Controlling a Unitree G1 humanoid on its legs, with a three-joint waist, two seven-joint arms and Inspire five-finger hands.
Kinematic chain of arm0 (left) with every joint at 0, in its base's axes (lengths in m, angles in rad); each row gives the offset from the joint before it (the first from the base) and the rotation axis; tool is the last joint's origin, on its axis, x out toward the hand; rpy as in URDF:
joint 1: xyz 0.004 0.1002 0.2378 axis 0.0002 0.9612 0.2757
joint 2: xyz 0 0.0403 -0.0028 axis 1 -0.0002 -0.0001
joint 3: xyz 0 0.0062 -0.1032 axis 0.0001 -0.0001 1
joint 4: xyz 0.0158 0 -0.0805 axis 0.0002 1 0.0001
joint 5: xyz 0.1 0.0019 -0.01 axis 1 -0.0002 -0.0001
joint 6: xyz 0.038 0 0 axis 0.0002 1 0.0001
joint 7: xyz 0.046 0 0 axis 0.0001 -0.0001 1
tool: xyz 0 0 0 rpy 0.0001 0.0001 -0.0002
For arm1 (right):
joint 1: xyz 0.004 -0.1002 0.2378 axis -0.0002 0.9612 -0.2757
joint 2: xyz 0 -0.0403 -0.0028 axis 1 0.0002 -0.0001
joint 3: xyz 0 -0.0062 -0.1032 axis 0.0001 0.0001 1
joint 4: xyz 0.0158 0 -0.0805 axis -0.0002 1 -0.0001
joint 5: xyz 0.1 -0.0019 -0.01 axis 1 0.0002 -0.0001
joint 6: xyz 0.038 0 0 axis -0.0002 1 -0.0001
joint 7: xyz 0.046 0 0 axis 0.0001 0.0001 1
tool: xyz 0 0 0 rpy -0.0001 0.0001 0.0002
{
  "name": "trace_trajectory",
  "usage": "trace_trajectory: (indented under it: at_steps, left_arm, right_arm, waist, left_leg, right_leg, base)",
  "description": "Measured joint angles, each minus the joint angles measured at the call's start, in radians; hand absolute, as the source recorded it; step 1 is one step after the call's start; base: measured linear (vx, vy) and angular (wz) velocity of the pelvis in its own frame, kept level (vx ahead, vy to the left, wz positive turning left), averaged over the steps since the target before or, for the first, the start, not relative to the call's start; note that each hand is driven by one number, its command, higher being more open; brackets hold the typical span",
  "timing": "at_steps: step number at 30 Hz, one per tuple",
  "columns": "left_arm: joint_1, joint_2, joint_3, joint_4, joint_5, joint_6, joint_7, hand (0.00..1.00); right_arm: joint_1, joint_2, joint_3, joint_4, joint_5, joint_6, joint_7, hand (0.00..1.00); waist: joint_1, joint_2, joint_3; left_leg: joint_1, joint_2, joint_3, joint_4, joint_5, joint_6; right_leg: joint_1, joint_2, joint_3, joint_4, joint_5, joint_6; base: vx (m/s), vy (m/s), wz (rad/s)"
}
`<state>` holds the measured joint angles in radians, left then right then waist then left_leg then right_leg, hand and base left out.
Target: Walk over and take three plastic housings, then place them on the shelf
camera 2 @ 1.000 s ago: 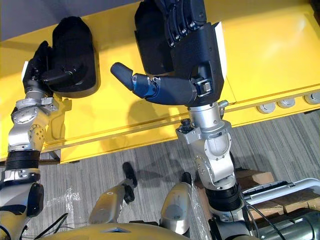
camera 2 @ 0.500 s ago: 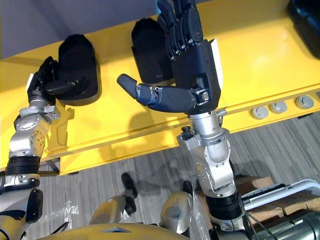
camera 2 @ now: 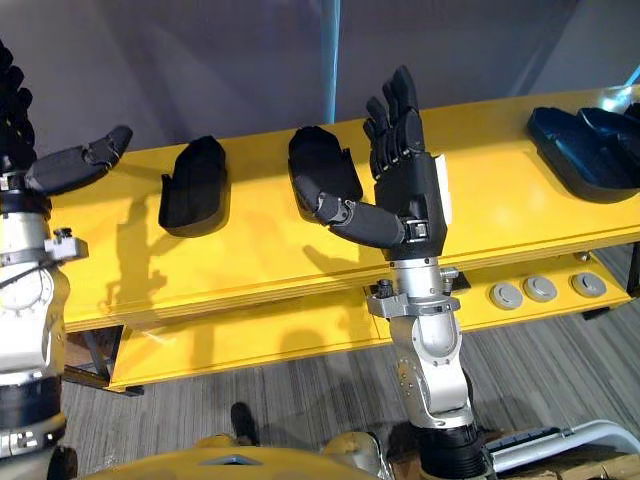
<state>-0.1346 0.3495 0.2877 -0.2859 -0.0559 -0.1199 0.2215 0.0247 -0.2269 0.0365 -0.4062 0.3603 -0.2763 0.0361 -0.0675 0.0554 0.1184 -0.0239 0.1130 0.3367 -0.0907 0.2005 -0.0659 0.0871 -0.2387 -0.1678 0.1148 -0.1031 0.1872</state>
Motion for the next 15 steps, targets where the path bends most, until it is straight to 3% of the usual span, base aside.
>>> trace_trajectory:
  at_steps: [4,8,10,15]
  left_arm:
    - [0.046,-0.023,0.003,-0.013,-0.002,-0.105,0.071,1.00]
    - [0.166,-0.145,0.004,-0.148,-0.067,-0.260,0.097,1.00]
    - [0.206,-0.203,0.004,-0.173,-0.114,-0.319,0.108,1.00]
    - [0.319,-0.311,0.001,-0.181,-0.208,-0.337,0.115,1.00]
  right_arm:
    - [0.027,0.033,-0.047,0.004,-0.002,0.000,-0.005,1.00]
    - [0.082,0.087,-0.081,0.018,-0.039,0.001,-0.029,1.00]
    - [0.100,0.107,-0.100,0.023,-0.039,0.009,-0.030,1.00]
    - [0.124,0.154,-0.109,0.065,-0.040,0.032,-0.092,1.00]
  waist:
    - [0.011,-0.012,-0.011]
    - [0.011,-0.042,-0.038]
    - [0.012,-0.043,-0.039]
    - [0.013,-0.042,-0.046]
  left_leg:
    - [-0.005,0.018,-0.008,0.000,0.011,-0.009]
    - [-0.008,0.020,-0.012,0.000,0.012,-0.008]
    - [-0.009,0.020,-0.014,0.000,0.012,-0.008]
    - [-0.011,0.023,-0.021,0.000,0.013,-0.009]
  right_leg:
    - [0.000,0.020,-0.006,-0.006,0.008,-0.013]
    - [0.003,0.023,-0.007,-0.013,0.012,-0.018]
    - [0.003,0.024,-0.008,-0.013,0.012,-0.018]
    - [0.005,0.028,-0.013,-0.015,0.012,-0.018]
  base:
    - [-0.07,-0.018,0.01]
    - [0.00,0.000,0.00]
    - [0.00,0.000,0.00]
    - [0.00,-0.007,0.02]
